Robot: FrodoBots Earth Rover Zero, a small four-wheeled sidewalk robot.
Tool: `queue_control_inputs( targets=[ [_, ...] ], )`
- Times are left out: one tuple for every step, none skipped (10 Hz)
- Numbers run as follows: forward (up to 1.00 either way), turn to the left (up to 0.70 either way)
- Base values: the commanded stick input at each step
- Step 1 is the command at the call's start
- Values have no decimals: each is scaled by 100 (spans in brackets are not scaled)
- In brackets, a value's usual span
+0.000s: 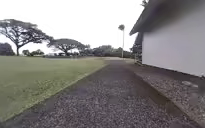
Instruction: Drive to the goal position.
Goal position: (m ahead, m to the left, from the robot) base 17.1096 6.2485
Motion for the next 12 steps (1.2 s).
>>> queue_control_inputs(
  targets=[
    [0, 0],
    [0, 0],
    [0, 0],
    [0, 0],
    [0, 0],
    [0, 0],
    [0, 0],
    [56, 0],
    [70, 0],
    [70, 0],
    [70, 0],
    [70, -1]
  ],
)
